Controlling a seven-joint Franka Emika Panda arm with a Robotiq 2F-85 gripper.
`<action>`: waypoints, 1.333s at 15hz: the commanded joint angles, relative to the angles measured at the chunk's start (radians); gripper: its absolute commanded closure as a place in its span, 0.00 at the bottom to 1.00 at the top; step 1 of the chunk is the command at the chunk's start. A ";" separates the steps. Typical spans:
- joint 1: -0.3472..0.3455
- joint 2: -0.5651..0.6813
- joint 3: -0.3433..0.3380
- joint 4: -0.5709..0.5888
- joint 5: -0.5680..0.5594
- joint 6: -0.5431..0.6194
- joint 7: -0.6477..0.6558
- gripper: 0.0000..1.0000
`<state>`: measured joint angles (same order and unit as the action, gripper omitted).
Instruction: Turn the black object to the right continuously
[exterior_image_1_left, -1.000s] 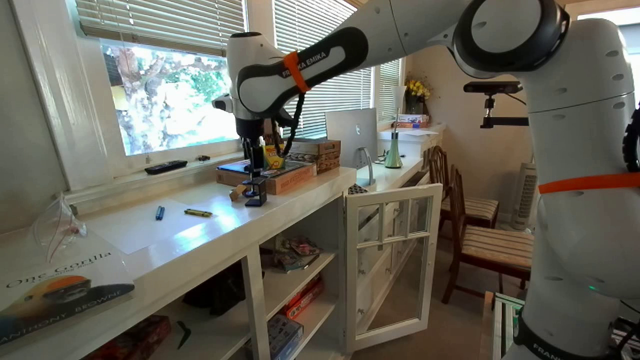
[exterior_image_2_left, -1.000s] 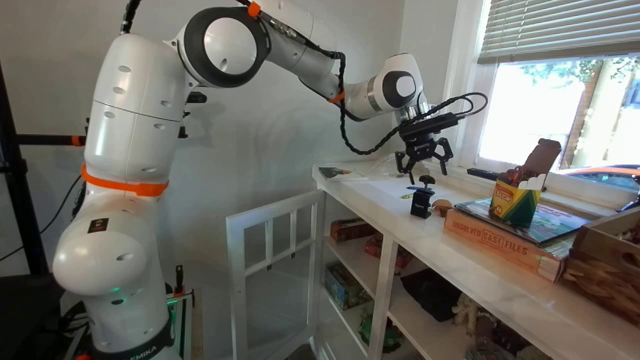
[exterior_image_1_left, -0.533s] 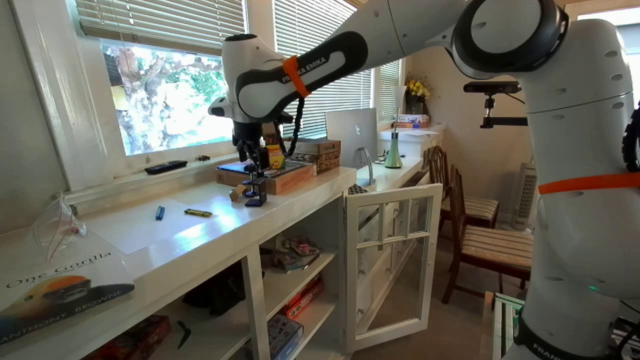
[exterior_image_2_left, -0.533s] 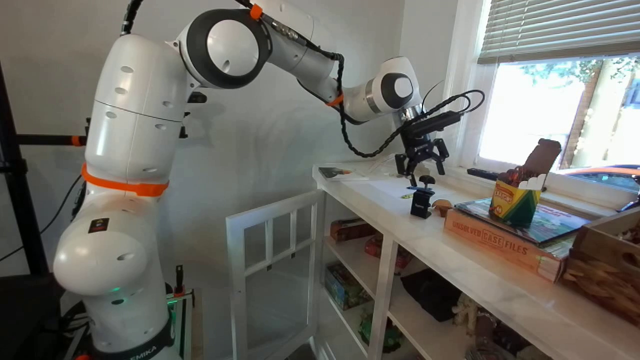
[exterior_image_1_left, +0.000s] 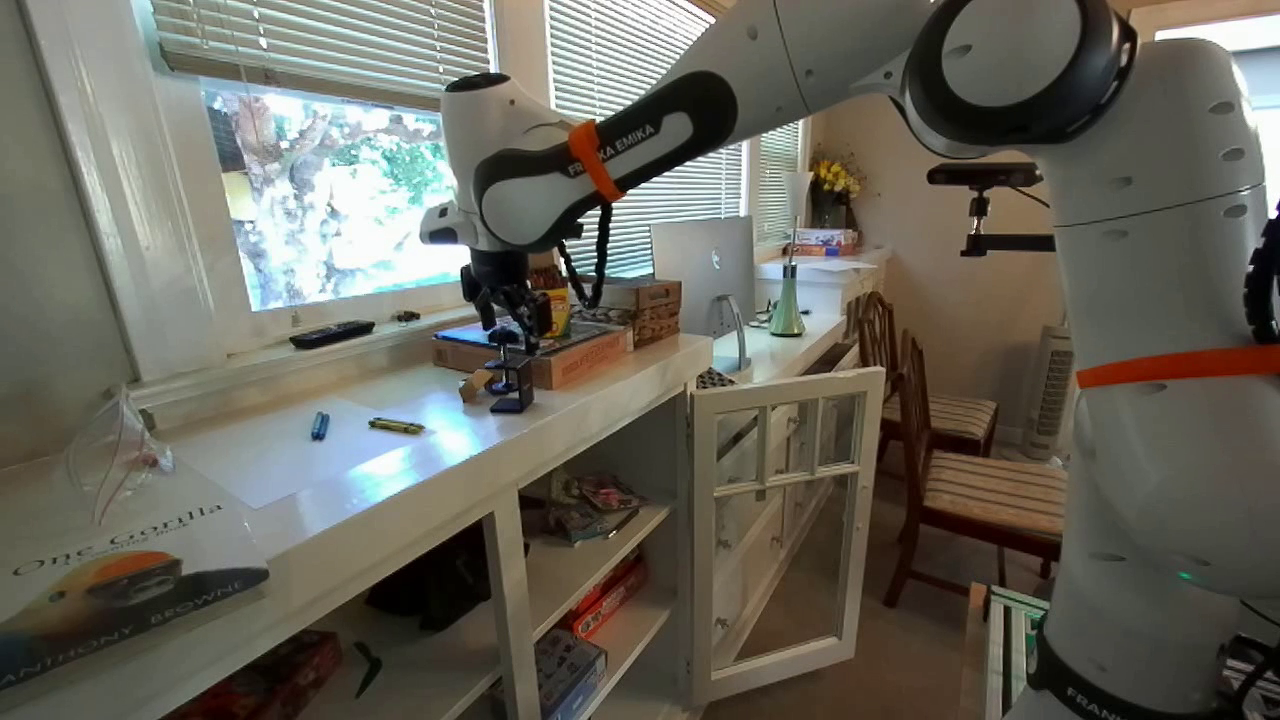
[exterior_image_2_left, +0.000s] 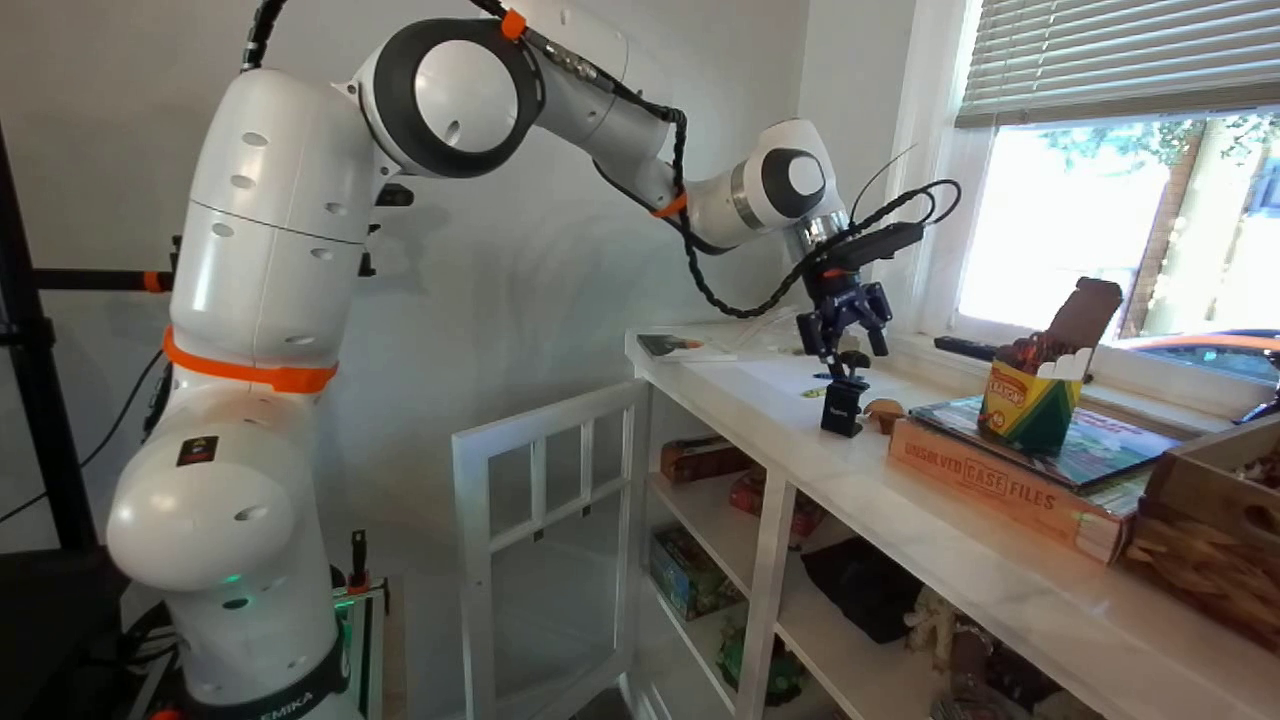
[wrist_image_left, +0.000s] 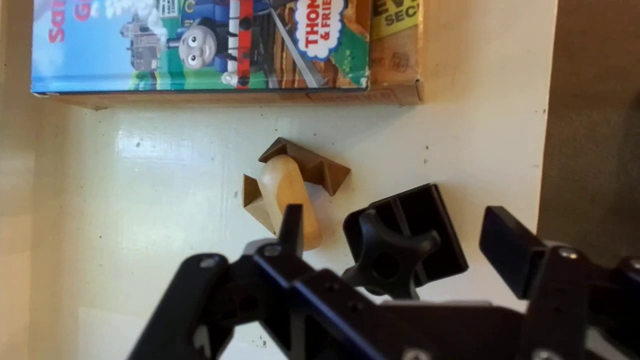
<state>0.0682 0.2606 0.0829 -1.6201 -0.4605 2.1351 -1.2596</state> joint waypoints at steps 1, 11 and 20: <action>0.010 0.006 -0.005 0.003 -0.036 -0.018 -0.055 0.40; 0.017 0.017 -0.020 0.012 -0.059 0.000 0.004 0.87; 0.039 0.045 -0.039 0.062 -0.070 -0.077 0.352 0.87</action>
<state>0.0860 0.2806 0.0546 -1.5945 -0.4999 2.1093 -1.0046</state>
